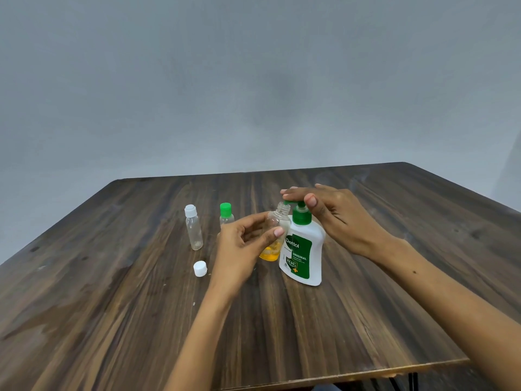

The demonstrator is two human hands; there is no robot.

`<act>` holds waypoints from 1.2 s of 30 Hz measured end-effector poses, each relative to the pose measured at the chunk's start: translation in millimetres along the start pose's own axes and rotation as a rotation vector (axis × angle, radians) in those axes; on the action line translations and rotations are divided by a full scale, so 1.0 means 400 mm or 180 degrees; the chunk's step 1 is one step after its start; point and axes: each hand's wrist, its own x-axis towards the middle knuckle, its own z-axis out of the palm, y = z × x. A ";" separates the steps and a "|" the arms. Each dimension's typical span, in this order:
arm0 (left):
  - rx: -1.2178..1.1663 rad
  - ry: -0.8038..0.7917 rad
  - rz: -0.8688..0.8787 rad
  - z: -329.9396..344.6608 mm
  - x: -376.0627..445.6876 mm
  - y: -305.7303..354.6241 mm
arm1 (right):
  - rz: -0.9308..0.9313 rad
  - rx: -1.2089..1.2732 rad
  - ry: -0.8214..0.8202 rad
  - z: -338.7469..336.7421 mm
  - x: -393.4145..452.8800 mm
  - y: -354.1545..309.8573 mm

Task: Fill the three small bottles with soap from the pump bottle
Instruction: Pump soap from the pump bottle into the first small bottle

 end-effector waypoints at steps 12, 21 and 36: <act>-0.0031 0.0028 -0.0025 -0.004 0.005 0.001 | -0.0007 0.0006 -0.0071 -0.004 0.002 -0.003; -0.0026 0.0045 -0.0040 -0.007 0.002 -0.001 | -0.0380 -0.0836 -0.0404 -0.029 0.011 -0.010; 0.0012 0.0038 0.0004 -0.004 0.010 0.004 | -0.0354 -0.0972 -0.0598 -0.039 -0.003 -0.015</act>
